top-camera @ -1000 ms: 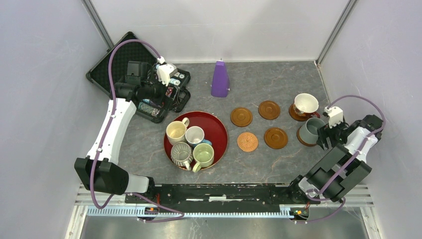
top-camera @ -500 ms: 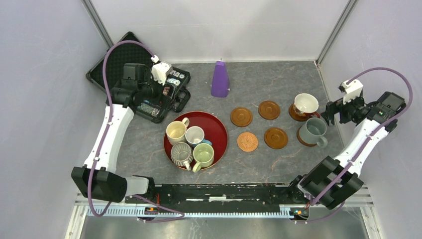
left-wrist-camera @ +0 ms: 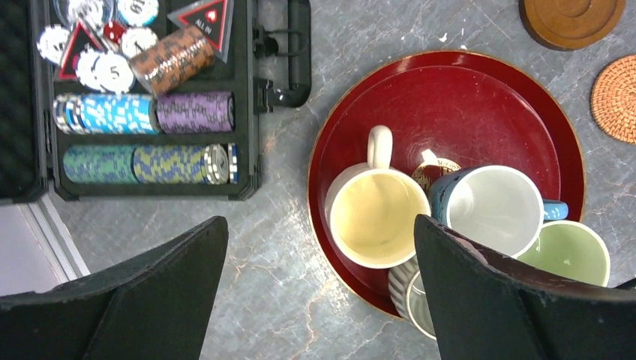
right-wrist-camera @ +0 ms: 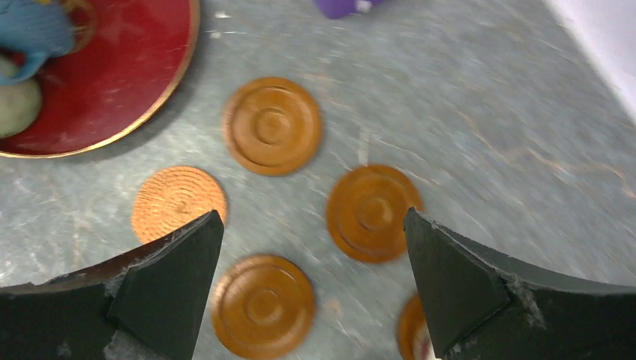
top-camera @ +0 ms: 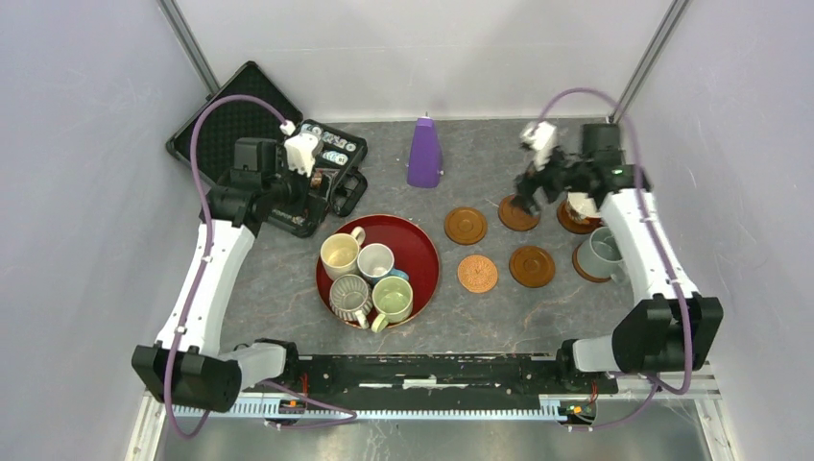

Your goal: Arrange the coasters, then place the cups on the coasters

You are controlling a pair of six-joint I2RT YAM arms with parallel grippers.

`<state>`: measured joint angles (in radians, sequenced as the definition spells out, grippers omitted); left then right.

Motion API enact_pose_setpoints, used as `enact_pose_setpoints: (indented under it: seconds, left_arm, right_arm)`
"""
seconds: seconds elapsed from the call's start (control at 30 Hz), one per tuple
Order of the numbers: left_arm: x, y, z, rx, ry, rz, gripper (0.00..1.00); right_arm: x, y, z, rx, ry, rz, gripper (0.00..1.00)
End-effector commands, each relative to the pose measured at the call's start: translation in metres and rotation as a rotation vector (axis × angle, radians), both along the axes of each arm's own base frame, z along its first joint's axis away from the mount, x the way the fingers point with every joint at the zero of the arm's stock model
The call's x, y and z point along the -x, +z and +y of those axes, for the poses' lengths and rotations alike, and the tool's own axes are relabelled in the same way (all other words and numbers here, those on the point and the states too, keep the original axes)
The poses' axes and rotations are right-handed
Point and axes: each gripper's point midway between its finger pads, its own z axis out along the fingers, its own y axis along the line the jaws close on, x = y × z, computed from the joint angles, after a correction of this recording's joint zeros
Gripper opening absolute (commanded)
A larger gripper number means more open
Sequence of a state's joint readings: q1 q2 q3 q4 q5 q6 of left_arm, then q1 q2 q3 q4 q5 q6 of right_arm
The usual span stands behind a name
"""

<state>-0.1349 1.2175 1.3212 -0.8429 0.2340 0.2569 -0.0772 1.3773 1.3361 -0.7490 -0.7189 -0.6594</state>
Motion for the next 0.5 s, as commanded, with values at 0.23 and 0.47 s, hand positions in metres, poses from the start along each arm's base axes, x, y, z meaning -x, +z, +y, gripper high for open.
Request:
enact_pose_setpoints:
  seconds: [0.23,0.47]
  left_arm:
    - [0.036,-0.014,0.019,0.003,0.101,0.026,1.0]
    - [0.054,-0.019,0.023,-0.016,0.095,0.039,1.0]
  right_arm:
    - [0.069,-0.079,0.168,0.099,0.388,0.034,0.98]
    - [0.139,-0.102,0.216,0.074,0.621,0.062,0.82]
